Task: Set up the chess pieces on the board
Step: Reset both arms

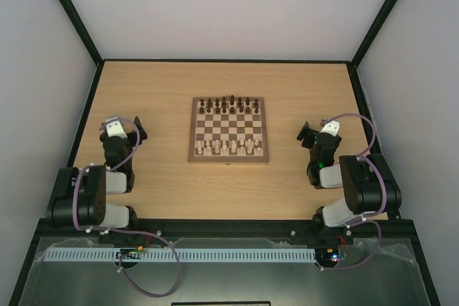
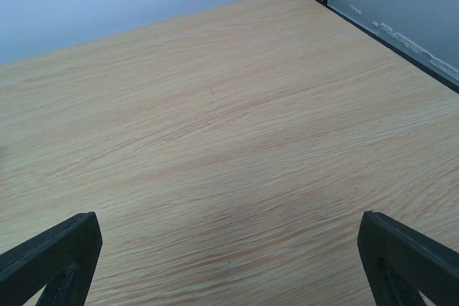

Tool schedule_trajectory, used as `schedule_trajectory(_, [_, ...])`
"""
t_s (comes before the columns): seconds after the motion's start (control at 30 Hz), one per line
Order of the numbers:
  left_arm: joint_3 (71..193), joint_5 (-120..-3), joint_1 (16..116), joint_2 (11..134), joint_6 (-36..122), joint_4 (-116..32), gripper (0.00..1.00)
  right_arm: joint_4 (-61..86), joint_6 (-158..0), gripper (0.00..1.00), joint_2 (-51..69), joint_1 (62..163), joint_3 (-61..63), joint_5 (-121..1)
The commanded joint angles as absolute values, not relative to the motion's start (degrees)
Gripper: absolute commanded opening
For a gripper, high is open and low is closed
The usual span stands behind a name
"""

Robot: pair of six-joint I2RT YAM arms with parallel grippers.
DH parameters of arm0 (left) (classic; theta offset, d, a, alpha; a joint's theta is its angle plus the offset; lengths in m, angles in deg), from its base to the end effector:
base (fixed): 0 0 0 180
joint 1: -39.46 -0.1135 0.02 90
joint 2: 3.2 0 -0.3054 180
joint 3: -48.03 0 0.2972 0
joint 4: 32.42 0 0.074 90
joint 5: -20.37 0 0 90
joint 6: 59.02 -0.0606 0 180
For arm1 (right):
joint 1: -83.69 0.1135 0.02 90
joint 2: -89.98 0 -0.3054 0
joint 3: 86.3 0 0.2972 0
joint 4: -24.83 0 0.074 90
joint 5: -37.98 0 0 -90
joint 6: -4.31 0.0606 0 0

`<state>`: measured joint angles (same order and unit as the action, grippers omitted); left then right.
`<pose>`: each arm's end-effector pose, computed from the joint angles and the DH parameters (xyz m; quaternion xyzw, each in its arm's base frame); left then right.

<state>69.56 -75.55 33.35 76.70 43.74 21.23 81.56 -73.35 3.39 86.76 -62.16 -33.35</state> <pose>0.2540 0.0335 0.1501 -0.1549 0.7190 -0.0013 0.6776 0.2707 -0.0049 0.1418 0.1676 0.7205 -0.0304 0.6722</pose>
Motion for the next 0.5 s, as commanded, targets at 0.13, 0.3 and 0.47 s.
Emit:
schedule_trajectory(0.13, [73.11,-72.44,37.17,84.08,36.78,27.04,0.99,85.46,-74.13,0.99,3.29,87.03,-62.37,-32.35])
schedule_trajectory(0.3, [73.94,-74.42,38.39,83.78,35.80,25.13,0.99,85.36,-74.09,0.99,3.36,87.03,-62.36,-32.33])
schedule_trajectory(0.47, [74.39,-76.65,39.63,84.11,35.04,24.78,0.99,85.32,-74.15,0.99,3.40,87.03,-62.42,-32.34])
